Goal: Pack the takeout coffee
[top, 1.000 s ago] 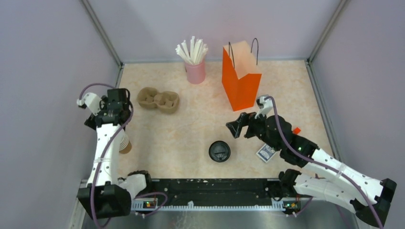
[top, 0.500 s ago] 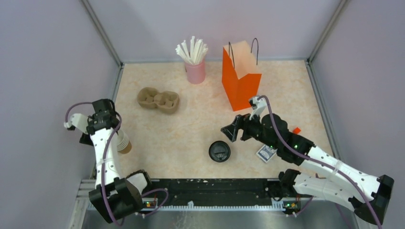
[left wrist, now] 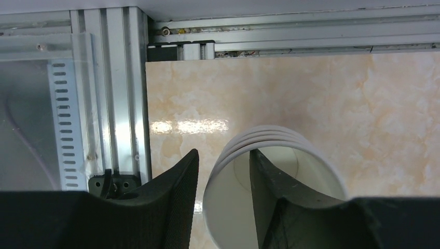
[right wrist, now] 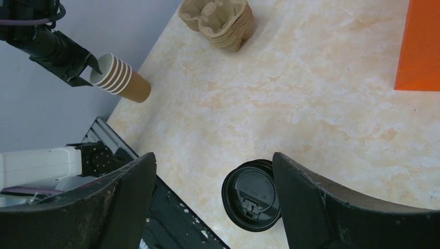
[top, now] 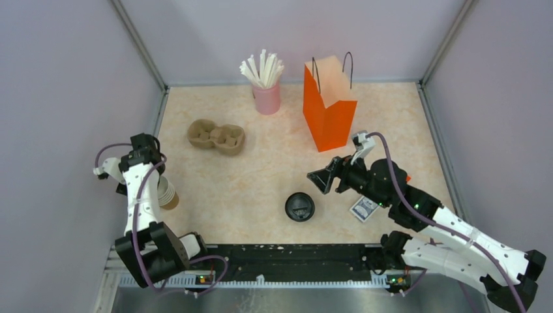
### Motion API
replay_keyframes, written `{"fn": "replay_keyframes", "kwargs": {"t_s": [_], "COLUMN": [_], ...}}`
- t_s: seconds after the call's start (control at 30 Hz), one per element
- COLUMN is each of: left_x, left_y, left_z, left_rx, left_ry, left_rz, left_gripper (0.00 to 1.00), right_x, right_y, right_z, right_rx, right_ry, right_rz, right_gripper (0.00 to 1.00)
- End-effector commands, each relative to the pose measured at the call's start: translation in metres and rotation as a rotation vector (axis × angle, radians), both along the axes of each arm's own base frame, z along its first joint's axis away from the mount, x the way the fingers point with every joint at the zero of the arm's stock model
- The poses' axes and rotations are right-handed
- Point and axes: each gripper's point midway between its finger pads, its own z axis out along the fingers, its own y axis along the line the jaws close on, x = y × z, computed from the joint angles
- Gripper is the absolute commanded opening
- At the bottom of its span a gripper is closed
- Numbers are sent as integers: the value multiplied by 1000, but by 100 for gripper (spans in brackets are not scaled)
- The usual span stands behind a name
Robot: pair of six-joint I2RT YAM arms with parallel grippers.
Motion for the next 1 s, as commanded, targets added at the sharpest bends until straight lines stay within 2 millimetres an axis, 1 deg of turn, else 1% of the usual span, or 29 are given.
{"fn": "replay_keyframes", "kwargs": {"t_s": [0.0, 0.1, 0.17, 0.23, 0.3, 0.43, 0.57, 0.73, 0.97], "left_x": [2, 6, 10, 10, 9, 6, 7, 0, -2], "left_y": [1, -1, -2, -3, -4, -5, -4, -4, -4], "left_z": [21, 29, 31, 31, 26, 21, 22, 17, 13], "left_rx": [25, 22, 16, 13, 7, -3, 6, 3, 3], "left_ry": [-83, -120, -137, -143, -131, -116, -117, -95, -86], "left_rz": [11, -9, -26, -30, -30, -22, -17, 6, 12], "left_gripper": [48, 57, 58, 52, 50, 50, 49, 50, 46], "right_x": [-2, -3, -2, -2, -2, -2, -2, -1, 0], "right_y": [-2, -1, 0, 0, 0, -2, -4, -5, -5], "right_z": [12, 9, 8, 8, 8, 9, 8, 7, 5], "right_rx": [37, 35, 34, 31, 29, 28, 22, 17, 14], "right_ry": [-10, -5, -4, -6, -8, -10, -14, -15, -16], "right_rz": [-10, -5, -4, -6, -6, -10, -13, -20, -23], "right_gripper": [81, 81, 80, 80, 80, 80, 80, 80, 80]}}
